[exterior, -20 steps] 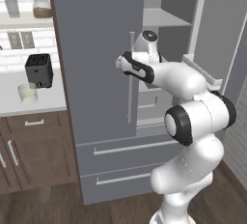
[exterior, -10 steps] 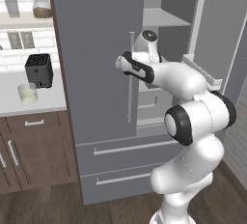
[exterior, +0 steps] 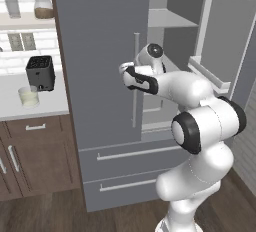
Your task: Grab a lemon wedge from the fridge and one ice cube from the ice bowl, and put them in the glass of lemonade.
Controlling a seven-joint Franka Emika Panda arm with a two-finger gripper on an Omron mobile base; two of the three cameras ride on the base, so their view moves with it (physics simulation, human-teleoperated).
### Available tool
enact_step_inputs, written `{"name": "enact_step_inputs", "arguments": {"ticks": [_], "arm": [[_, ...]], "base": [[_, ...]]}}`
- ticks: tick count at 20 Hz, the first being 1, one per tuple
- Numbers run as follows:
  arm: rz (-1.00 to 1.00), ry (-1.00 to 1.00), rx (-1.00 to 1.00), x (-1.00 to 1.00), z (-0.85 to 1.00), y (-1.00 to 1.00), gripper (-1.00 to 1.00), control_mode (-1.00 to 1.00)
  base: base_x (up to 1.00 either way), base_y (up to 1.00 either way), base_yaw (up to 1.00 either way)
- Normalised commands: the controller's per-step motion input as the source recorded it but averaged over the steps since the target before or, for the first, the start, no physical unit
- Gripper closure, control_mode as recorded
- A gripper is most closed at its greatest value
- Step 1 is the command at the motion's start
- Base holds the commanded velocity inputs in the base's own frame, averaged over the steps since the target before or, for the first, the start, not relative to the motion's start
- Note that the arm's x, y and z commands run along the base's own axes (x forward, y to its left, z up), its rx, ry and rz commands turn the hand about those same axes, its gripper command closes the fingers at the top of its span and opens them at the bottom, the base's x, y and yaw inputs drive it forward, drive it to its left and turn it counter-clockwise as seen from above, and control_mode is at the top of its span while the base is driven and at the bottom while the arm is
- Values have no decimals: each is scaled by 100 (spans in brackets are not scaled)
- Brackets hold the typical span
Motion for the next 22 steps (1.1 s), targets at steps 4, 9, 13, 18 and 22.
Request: {"name": "enact_step_inputs", "arguments": {"ticks": [4, 9, 13, 18, 22], "arm": [[0, 0, 0, 39, 6, 0, -100, -100], [0, 0, 0, 15, 0, 6, 100, -100], [0, 0, 0, 5, 0, 11, 100, -100], [0, 0, 0, 9, 2, 17, 100, -100], [0, 2, 0, 0, 18, 42, 100, -100]], "base": [[0, 0, 0], [0, 0, 0], [0, 0, 0], [0, 0, 0], [0, 0, 0]]}}
